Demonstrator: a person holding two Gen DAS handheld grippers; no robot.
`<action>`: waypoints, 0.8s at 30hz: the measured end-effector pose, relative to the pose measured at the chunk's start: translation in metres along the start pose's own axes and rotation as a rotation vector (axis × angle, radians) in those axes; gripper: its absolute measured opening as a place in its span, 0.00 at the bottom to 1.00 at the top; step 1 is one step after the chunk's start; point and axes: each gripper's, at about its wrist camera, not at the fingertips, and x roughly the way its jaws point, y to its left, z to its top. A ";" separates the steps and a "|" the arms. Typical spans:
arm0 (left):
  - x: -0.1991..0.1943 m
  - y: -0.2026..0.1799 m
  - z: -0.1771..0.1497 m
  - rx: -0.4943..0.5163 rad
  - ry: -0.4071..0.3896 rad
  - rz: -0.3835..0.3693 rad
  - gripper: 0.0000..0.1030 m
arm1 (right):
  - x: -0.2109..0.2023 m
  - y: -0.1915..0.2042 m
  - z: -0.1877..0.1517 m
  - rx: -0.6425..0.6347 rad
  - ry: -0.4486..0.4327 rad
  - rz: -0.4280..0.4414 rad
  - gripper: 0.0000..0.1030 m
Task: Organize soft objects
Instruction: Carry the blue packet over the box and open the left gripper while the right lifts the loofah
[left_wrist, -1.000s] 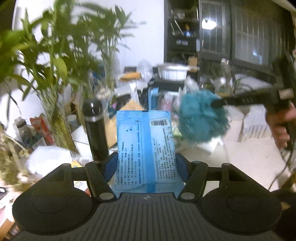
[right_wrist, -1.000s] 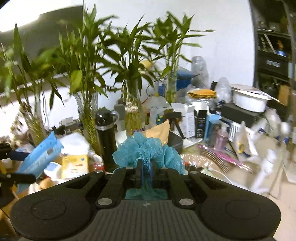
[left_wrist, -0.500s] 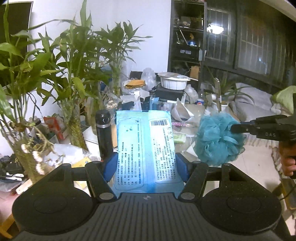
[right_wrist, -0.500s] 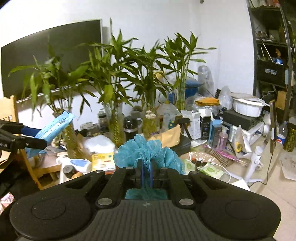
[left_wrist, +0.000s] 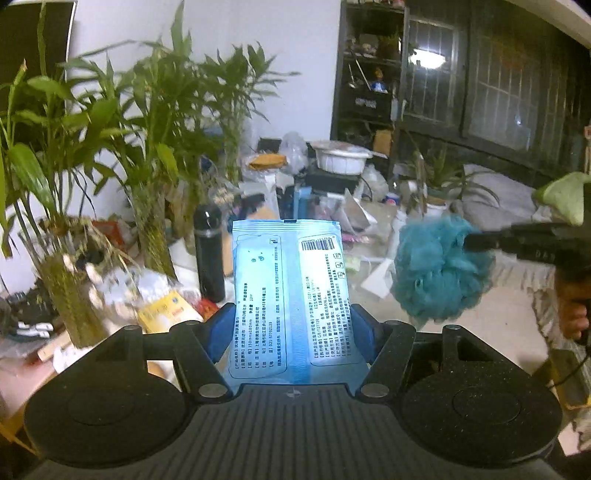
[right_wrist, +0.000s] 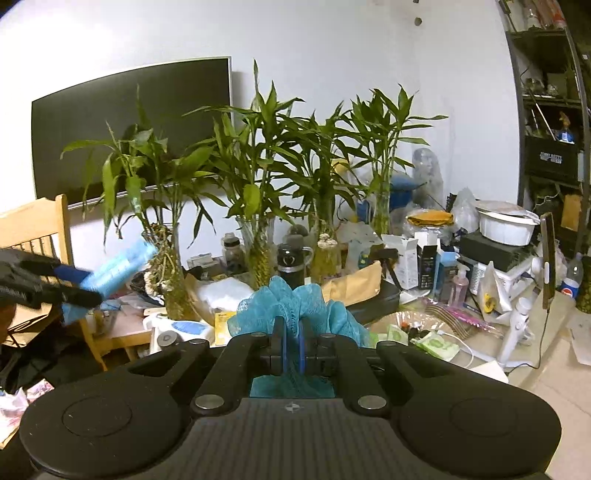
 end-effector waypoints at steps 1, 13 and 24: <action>0.001 -0.002 -0.005 0.003 0.010 -0.005 0.62 | -0.003 0.001 -0.001 0.000 -0.003 0.002 0.08; 0.020 -0.032 -0.054 0.058 0.136 -0.081 0.62 | -0.027 0.007 -0.010 -0.007 -0.004 0.011 0.08; 0.044 -0.054 -0.077 0.058 0.197 -0.237 0.70 | -0.035 0.008 -0.002 -0.009 -0.027 0.012 0.07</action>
